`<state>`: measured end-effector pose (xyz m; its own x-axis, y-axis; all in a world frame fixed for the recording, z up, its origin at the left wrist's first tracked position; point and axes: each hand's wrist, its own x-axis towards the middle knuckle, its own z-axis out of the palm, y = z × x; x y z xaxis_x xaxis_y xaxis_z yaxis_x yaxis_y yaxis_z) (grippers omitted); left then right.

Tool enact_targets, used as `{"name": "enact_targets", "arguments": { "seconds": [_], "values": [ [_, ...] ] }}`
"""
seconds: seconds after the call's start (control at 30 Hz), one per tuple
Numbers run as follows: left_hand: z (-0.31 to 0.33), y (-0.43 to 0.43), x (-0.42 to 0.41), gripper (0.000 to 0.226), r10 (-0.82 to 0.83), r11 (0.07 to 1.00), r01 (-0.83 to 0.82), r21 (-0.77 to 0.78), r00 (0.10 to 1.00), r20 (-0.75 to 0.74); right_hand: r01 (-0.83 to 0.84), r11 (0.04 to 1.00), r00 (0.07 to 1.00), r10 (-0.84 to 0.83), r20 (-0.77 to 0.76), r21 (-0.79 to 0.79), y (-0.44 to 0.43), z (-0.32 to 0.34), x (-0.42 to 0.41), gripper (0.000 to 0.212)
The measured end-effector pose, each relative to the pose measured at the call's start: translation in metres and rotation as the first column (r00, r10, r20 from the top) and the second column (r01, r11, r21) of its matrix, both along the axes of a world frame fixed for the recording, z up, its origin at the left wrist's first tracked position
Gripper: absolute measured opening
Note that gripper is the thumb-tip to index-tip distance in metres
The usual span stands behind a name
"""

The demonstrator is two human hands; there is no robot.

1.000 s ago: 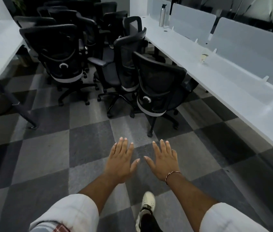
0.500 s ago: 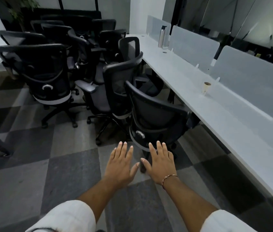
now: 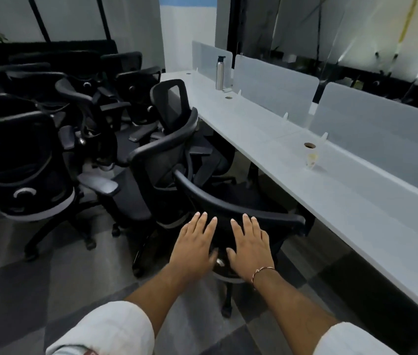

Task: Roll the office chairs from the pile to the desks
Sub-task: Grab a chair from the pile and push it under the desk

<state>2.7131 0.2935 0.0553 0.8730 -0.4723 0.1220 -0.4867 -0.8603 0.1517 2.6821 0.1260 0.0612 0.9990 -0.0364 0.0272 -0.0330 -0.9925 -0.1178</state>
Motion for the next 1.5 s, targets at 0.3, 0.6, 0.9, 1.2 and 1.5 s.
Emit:
{"name": "enact_targets", "arguments": {
  "seconds": [0.3,0.6,0.9,1.2,1.5],
  "values": [
    [0.006,-0.022,0.12,0.086,-0.1,0.968,0.118,0.22,0.991,-0.091,0.069,0.997,0.997,-0.07,-0.034,-0.047,-0.036,0.008,0.09,0.078],
    [0.007,-0.051,0.189,0.04,-0.126,0.875,0.193,0.444,0.976,-0.175,-0.054,0.994,0.983,0.037,-0.179,-0.091,-0.051,-0.008,0.131,0.05],
    [0.0,-0.052,0.189,0.025,-0.128,0.89,0.155,0.429,0.988,-0.091,-0.116,0.993,0.988,0.114,-0.108,-0.015,-0.055,-0.011,0.127,0.04],
    [-0.009,-0.034,0.155,0.024,-0.158,0.91,0.181,0.373,0.983,-0.09,-0.119,0.993,0.987,0.119,-0.113,0.005,-0.043,-0.018,0.092,0.036],
    [-0.003,-0.003,0.122,0.063,-0.239,0.9,0.293,0.323,0.951,-0.198,-0.114,0.993,0.987,0.109,-0.121,-0.039,-0.024,-0.02,0.047,0.035]
  ]
}}
